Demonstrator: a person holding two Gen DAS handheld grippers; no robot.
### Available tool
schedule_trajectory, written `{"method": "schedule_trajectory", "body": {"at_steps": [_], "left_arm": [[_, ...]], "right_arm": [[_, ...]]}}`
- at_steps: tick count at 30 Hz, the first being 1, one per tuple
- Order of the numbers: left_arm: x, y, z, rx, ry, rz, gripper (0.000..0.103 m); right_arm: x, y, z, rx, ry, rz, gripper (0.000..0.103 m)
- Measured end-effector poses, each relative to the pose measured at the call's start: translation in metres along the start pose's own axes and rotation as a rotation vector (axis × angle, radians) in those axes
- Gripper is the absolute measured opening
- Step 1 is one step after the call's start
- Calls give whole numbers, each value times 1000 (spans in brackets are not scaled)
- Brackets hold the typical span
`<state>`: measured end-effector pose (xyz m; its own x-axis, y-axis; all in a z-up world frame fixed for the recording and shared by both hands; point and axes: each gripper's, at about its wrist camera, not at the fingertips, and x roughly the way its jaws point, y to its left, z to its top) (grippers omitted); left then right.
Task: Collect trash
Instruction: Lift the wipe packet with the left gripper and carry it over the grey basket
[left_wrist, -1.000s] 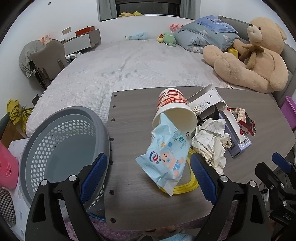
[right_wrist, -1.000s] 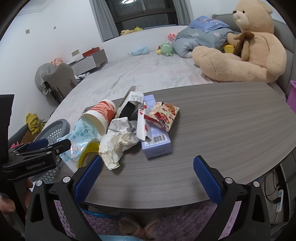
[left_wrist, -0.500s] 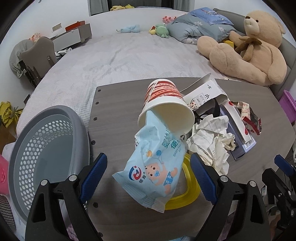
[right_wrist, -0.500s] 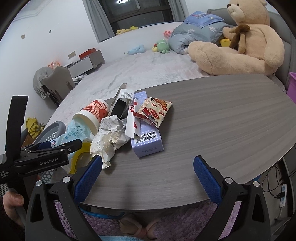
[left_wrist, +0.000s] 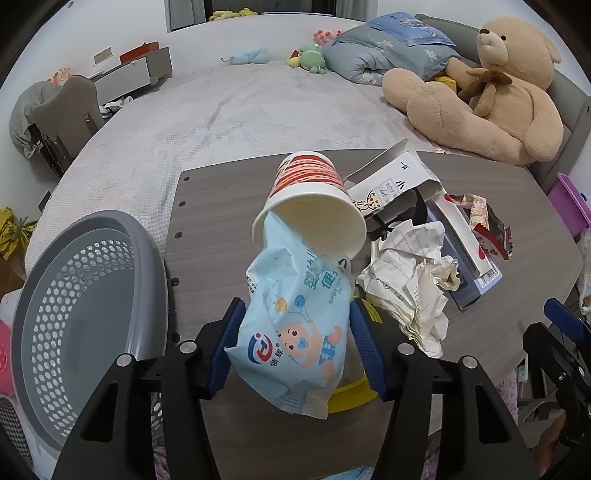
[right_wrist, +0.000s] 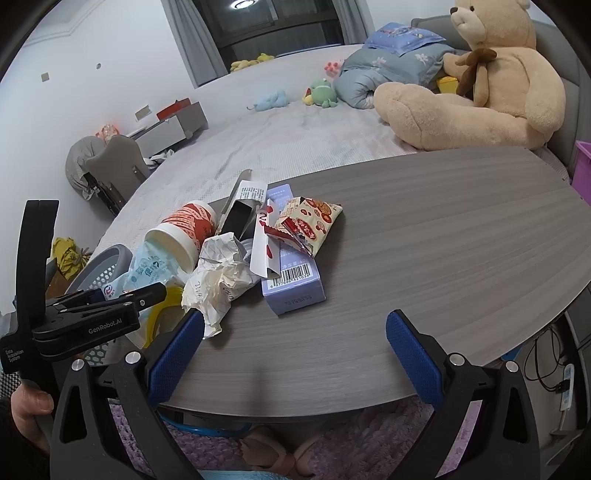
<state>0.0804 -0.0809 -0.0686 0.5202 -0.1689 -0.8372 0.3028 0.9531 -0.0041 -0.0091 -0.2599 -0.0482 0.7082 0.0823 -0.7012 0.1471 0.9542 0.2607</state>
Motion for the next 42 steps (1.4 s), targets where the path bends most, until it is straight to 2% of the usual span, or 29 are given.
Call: {"method": "schedule_trajectory", "body": {"at_steps": [4,27,42], "left_arm": [[-7,1,-3,-6,-12,-8,50],[-66,30,-20,-79,-120,-37,50],[-93,72,-23,-161,-167,-4,50]], "right_arm": [[-3,2,1,-3,-6,-2,97],[-2,8,2,-16,-14,-12,97],[3,18,8,-35,-14,4,97]]}}
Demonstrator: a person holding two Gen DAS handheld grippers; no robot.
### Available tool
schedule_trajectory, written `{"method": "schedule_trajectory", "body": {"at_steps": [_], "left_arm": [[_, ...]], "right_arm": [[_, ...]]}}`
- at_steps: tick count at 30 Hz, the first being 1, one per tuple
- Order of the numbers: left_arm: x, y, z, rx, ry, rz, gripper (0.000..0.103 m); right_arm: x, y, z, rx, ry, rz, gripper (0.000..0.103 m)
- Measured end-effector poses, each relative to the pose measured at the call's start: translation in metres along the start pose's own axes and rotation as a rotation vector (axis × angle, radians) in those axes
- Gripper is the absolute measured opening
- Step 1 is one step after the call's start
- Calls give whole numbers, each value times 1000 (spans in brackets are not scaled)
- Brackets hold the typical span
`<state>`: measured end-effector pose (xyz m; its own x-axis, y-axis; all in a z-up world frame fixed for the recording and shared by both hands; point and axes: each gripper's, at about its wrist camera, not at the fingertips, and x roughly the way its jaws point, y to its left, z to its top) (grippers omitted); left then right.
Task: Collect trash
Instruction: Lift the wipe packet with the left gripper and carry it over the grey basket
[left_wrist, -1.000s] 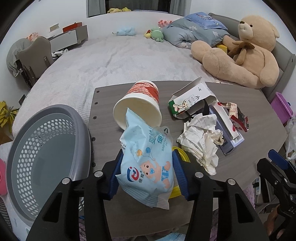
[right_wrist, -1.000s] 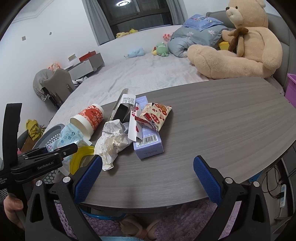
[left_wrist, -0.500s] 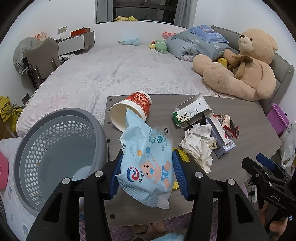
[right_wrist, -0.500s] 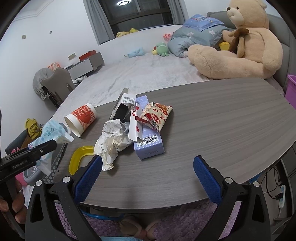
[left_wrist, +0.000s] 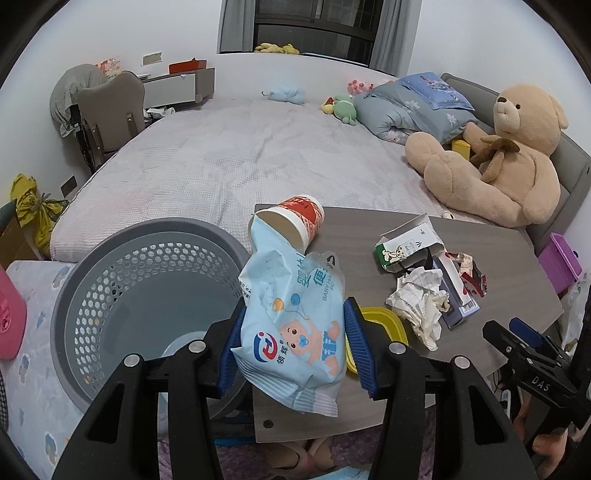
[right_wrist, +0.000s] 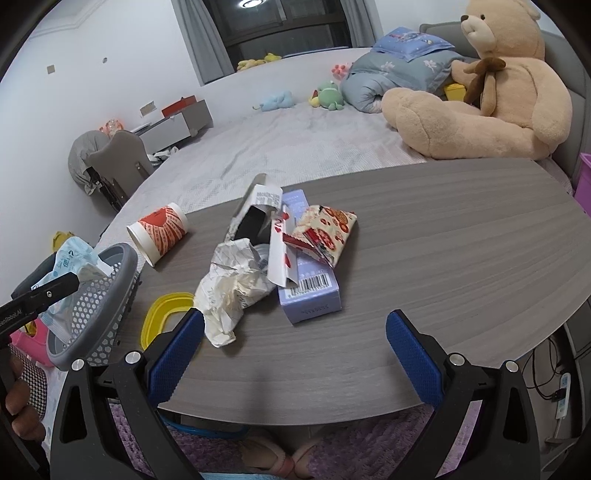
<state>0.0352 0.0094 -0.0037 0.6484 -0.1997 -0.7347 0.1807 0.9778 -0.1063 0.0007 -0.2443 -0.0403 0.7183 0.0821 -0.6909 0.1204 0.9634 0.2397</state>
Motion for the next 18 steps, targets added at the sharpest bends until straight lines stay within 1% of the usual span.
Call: {"method": "schedule_trajectory", "body": {"at_steps": [4,11,14,18], "left_arm": [[-7,14,2,-25,-18,14,50],[-13,37,7,-58,-45,54,50],[-14,48,8,-76,-54,69,50],[-14,63,8,-97,-63,96,50]], "right_arm": [[-4,15,9,-38,-23,24,97],[6,40,20,-80,-19,57,97],[12,55,26,-102,-18,92,97],[34,91,40,-140,4,167,97]]}}
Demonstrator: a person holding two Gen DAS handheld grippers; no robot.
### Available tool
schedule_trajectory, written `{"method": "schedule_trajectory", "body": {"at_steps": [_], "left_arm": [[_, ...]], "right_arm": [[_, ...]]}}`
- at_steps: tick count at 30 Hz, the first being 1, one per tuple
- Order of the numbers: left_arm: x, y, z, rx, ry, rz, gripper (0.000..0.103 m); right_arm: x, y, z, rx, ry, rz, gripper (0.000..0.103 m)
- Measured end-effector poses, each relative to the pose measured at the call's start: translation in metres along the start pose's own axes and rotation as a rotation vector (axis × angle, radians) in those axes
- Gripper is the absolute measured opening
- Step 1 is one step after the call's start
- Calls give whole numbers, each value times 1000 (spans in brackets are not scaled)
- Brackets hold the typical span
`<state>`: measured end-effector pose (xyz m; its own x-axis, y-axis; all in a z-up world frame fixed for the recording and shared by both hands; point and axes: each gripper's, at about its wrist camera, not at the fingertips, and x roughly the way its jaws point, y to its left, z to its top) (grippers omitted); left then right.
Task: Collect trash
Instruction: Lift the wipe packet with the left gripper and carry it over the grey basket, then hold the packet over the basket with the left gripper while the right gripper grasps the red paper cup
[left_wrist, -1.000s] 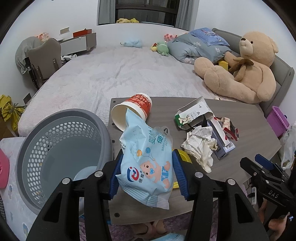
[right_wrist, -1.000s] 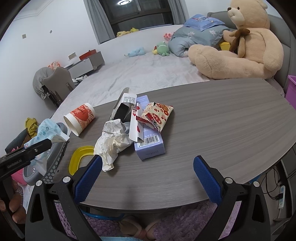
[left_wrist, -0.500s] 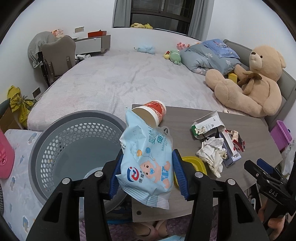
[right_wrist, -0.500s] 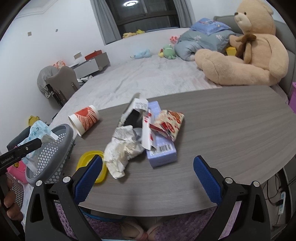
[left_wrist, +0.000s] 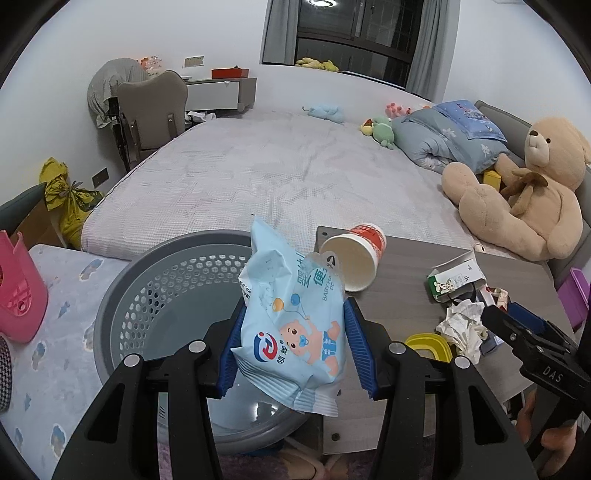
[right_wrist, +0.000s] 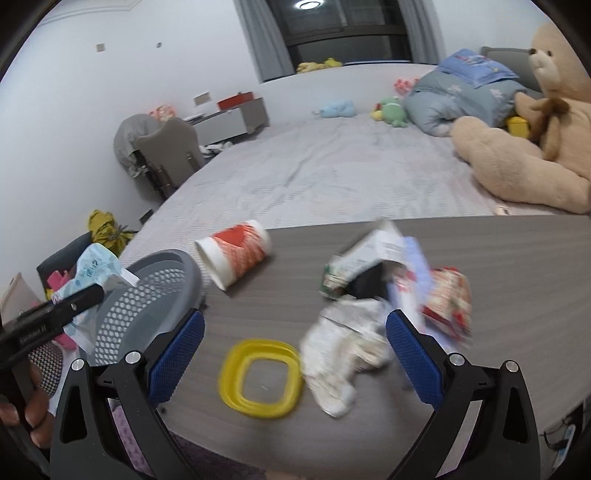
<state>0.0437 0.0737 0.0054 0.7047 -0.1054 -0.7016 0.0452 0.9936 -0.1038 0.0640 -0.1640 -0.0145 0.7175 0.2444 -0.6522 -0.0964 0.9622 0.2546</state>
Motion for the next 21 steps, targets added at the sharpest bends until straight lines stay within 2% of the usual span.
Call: {"method": "schedule_trajectory", "body": {"at_steps": [7,13,16,19,21], "left_arm": [[6,25,4,-32,-14,47,50],[14,45,3,-58,-12,71,50],[19,53,1,-69,-3,74,50],[24,59,1,-75,4,73,50],[27,61,1,-80,8,68,50]], "right_arm": [[65,48,21,-70,68,13,97],[115,66,28,-103,129,-80,96],[133,67,29,-103,160,-134,83],[141,64,32,-81,172,-170,79],[143,62,33,-73,173,-180,67]]}}
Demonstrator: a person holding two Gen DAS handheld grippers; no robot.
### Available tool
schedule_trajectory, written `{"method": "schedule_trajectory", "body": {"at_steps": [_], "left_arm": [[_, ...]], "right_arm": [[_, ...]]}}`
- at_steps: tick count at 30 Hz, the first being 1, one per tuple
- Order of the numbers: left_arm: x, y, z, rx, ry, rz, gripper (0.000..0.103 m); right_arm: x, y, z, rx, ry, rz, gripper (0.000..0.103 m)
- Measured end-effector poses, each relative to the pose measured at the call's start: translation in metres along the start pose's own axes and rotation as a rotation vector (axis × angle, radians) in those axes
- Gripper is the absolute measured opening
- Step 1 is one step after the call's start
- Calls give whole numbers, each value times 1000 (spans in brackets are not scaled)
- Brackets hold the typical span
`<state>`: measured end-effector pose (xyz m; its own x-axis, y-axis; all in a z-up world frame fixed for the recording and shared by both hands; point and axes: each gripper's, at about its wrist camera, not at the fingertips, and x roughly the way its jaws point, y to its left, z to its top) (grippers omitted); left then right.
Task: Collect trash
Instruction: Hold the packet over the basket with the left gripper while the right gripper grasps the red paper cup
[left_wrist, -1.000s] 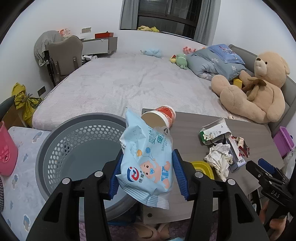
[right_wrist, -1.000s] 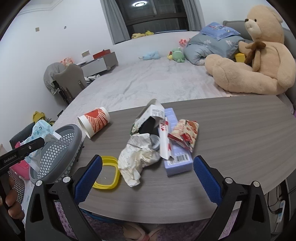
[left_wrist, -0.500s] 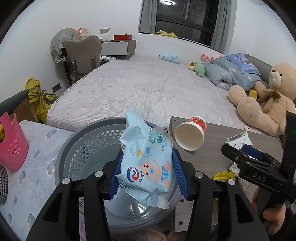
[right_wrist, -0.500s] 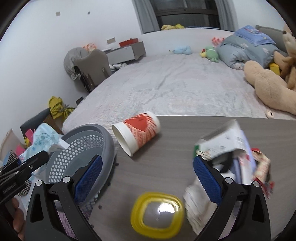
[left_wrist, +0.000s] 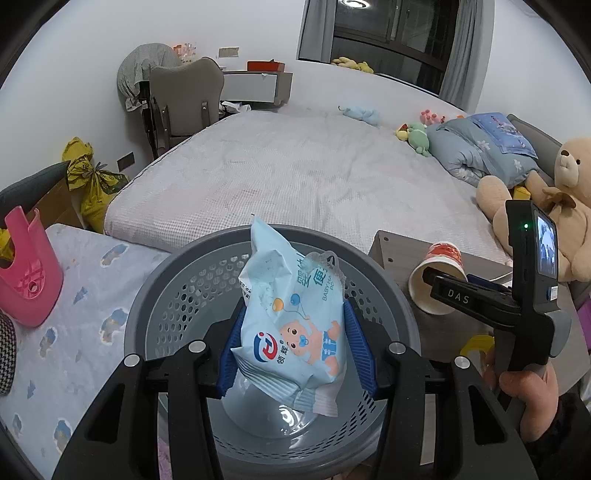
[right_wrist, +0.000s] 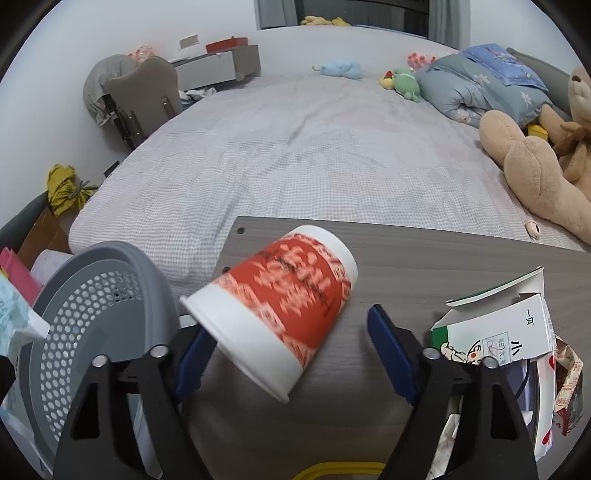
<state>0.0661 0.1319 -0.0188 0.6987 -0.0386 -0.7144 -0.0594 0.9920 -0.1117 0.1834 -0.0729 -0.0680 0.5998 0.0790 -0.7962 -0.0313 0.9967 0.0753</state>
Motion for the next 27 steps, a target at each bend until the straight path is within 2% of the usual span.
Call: {"method": "schedule_trajectory", "body": {"at_steps": [2,3,5,7,10,18,27], "left_arm": [[2,1,0,-2,2,-3,50],[3,1,0,-3,3,-6,50],[4,3,-1,-4,4,-8,50],[4,1,-3,-4,8,-11,50],[6,1,-4,-5,15,-13,50],[3,6,-3,-15,7,-5,50],[1,28,-6,-27,19,55,50]], "right_arm": [[2,-4,0,9,9,-9,46],[3,-7,0,16,15,-6,41],[4,-11,-2,35,19,13,16],[4,-16,-2,44,15,28,9],[0,-22,-3,52,-11,44,5],[-34,-17,0,47,-89,110,5],[-62,29,-13,-47,-61,261,5]]}}
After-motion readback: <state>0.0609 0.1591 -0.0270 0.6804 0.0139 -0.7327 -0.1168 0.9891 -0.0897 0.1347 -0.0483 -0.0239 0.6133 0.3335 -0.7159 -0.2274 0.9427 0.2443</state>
